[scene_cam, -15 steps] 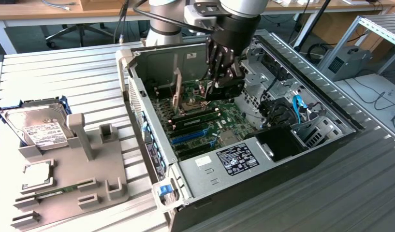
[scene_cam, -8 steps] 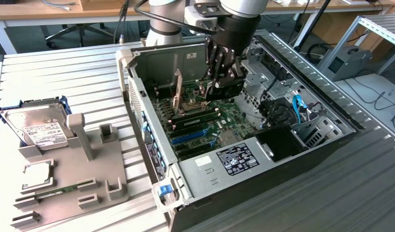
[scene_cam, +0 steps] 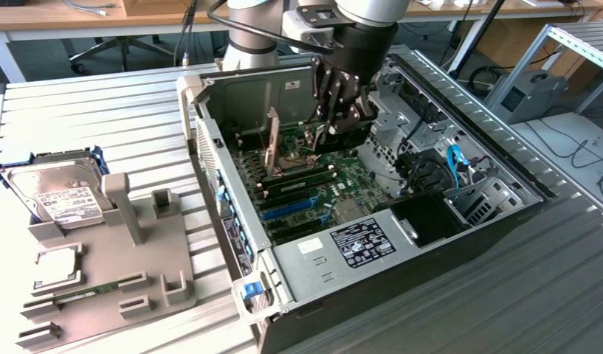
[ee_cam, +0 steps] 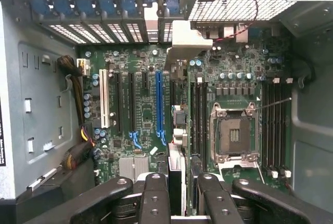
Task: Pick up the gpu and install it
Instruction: 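Insert the gpu into the slot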
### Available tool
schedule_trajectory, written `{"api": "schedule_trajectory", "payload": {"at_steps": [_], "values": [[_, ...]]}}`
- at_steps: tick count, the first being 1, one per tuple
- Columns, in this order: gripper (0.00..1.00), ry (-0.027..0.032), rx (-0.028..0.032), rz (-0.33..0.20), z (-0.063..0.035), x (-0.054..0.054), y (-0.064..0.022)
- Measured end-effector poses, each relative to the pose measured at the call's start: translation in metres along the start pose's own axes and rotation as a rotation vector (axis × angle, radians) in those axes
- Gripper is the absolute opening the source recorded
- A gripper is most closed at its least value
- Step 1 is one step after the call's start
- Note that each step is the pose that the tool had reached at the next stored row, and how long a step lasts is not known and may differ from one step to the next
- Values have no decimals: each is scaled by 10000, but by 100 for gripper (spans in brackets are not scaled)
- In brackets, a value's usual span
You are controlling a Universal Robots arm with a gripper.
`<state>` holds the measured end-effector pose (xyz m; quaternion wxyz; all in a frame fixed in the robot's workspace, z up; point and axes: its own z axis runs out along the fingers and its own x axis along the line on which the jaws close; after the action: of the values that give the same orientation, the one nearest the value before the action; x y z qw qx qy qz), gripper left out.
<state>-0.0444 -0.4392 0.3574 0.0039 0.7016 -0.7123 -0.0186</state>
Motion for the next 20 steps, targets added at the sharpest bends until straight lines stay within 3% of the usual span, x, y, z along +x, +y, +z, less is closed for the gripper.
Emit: {"api": "schedule_trajectory", "payload": {"at_steps": [20], "values": [[26,36,-23,-1133,0,0,0]]}}
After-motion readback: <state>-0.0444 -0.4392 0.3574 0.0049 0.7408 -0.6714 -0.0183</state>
